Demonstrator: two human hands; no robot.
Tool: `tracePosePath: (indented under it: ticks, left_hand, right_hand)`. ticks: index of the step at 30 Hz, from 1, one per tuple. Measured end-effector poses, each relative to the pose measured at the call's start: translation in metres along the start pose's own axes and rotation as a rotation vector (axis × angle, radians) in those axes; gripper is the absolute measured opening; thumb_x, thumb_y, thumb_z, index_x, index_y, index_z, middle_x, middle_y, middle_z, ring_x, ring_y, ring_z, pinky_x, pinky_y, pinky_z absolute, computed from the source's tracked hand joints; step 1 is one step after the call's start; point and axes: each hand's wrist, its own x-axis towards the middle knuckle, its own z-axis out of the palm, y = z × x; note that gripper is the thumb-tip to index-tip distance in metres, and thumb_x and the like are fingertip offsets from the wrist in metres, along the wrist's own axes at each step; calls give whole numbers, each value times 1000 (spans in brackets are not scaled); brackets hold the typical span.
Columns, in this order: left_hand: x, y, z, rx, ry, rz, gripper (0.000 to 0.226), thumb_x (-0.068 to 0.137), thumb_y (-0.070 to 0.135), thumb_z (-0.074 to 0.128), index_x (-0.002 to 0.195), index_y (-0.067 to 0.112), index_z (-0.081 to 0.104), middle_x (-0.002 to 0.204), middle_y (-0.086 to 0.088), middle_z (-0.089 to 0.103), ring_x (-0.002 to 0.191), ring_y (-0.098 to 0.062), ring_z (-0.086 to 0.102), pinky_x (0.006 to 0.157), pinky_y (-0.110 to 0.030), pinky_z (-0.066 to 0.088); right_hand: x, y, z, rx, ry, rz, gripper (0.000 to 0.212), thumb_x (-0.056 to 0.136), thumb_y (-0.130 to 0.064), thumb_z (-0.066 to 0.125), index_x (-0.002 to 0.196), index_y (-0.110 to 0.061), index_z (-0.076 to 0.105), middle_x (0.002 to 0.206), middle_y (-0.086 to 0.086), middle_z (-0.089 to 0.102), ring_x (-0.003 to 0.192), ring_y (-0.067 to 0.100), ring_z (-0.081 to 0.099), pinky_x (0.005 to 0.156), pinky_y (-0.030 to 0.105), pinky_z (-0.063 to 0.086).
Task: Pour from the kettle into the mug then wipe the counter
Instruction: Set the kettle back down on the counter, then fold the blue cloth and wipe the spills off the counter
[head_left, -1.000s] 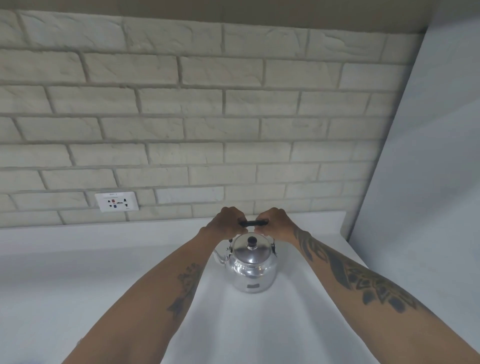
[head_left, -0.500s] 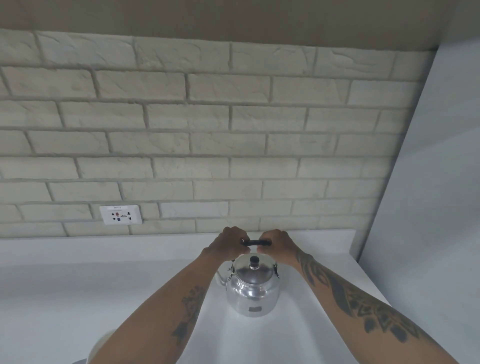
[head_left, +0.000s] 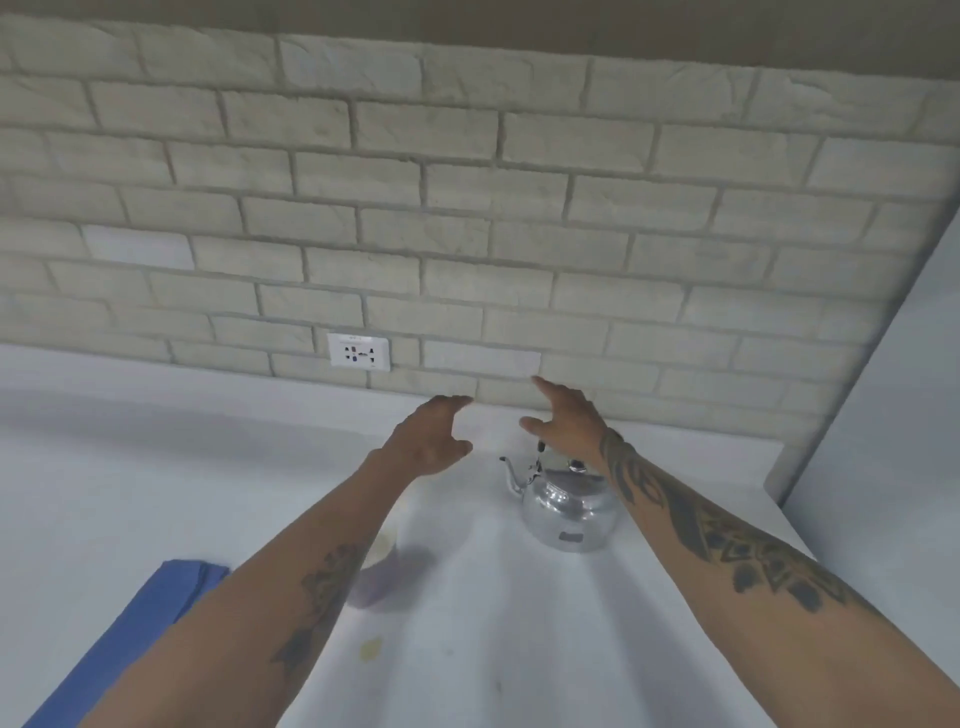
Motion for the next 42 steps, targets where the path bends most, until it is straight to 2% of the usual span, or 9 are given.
tracePosePath:
  ticks: [4,9,18,24,28,31,34,39,42]
  left_hand:
    - [-59,-60,-26,-8,99,-94,74,84,25,65,148,23,30,154,-4,34,140,-25,33,110,-43,35]
    - [-133,-139,-50,123,220,-310,83,86,35,62,152,21,14,161,-10,14,148,-29,11,117,-51,20]
    - [-228,-240,-74,98,148,-519,80,89,35,59,152,16,13,160,-12,15,147,-30,13,114,-48,22]
    - [-250,-276,-59,56,-53,-614,81,87,41,58,151,15,14,153,-11,30,139,-30,30,105,-44,35]
    - [-258,-287,-44,90,-163,-691,61,87,42,57,134,10,38,134,-10,46,126,-30,43,95,-40,39]
    - [-261,-290,-33,103,-150,-732,46,87,35,57,123,9,45,127,-9,47,119,-29,46,88,-38,40]
    - [-260,-294,-30,93,-139,-765,45,85,31,58,121,9,44,122,-9,50,115,-30,50,84,-37,41]
    - [-255,-295,-35,-21,-193,-861,44,82,30,62,117,9,47,105,-6,56,96,-27,57,74,-33,41]
    - [-254,-292,-37,-73,-210,-869,37,84,28,60,114,9,52,97,-4,51,85,-24,53,72,-32,42]
  right_hand:
    - [-1,-83,39,11,-16,-168,73,93,-41,56,153,-19,23,158,5,31,146,26,26,118,45,22]
    - [-6,-188,107,7,-85,-355,72,92,-43,56,152,-19,25,158,6,32,144,28,28,117,48,23]
    - [-36,-314,213,31,-244,-437,66,93,-41,55,151,-19,31,157,4,34,144,26,30,117,42,25]
    - [-51,-333,266,5,-381,-335,59,98,-35,50,151,-19,31,158,5,31,145,25,26,116,41,25]
    - [-51,-335,290,-40,-464,-235,58,98,-28,48,151,-13,30,158,9,28,145,28,27,115,43,28]
    - [-51,-330,307,-103,-499,-165,52,94,-28,50,141,-9,39,147,13,40,133,32,40,104,44,39]
    - [-50,-328,321,-143,-478,-133,37,93,-25,49,125,-6,45,133,15,46,126,34,40,95,44,40]
    - [-46,-332,327,-146,-363,-115,35,94,-25,49,122,-4,49,130,16,45,124,34,38,95,42,37]
    - [-43,-328,326,-56,-367,-92,25,91,-16,48,113,-5,54,128,14,45,116,32,45,86,39,41]
